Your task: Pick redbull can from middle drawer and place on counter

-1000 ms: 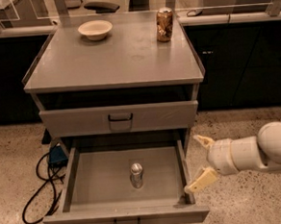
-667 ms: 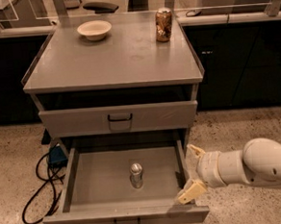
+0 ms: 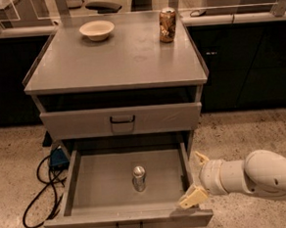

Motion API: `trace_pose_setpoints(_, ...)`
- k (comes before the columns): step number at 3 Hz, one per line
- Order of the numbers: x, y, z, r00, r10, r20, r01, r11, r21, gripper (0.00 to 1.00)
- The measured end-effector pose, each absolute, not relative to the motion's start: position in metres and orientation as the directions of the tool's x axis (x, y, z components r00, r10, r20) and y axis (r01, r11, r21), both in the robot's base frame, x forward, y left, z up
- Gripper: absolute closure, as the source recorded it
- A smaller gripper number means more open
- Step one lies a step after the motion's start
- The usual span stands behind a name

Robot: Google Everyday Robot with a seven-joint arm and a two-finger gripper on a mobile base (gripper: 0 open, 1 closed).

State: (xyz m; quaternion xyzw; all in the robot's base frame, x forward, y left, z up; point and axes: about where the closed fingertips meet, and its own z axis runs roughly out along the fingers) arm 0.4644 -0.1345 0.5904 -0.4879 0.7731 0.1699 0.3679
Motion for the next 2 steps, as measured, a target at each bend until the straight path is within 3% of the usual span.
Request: trace_pose_setpoints(2,0.463,-0.083,0.481,-0.340,-0.559,-0.756,-0.926,0.339,0.166,0.00)
